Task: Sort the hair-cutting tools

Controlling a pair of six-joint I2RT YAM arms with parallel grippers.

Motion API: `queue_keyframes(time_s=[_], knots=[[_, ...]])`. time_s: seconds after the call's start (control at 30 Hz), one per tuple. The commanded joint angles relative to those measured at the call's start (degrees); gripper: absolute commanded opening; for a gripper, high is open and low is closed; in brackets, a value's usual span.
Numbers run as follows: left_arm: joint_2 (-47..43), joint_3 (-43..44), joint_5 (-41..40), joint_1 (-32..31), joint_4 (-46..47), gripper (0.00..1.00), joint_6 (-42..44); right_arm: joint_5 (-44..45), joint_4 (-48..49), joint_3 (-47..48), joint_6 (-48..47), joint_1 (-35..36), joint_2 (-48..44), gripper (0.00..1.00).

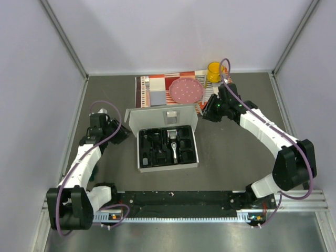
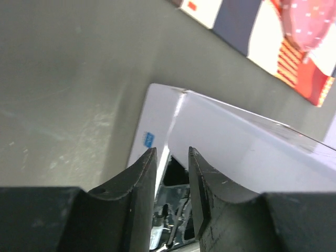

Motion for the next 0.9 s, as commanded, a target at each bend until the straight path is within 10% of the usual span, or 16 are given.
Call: queue_keyframes(time_s=[0.0, 0.87], knots=[[0.2, 2.1, 10.1, -0.1, 8.2, 0.36, -0.3, -3.8, 1.1, 3.2, -1.7, 0.6, 0.3, 0.33], [-4.5, -4.4, 8.7, -0.5, 5.5, 0.34, 1.0, -4.4, 0.9, -3.8, -0.9, 4.4, -3.9, 0.33]])
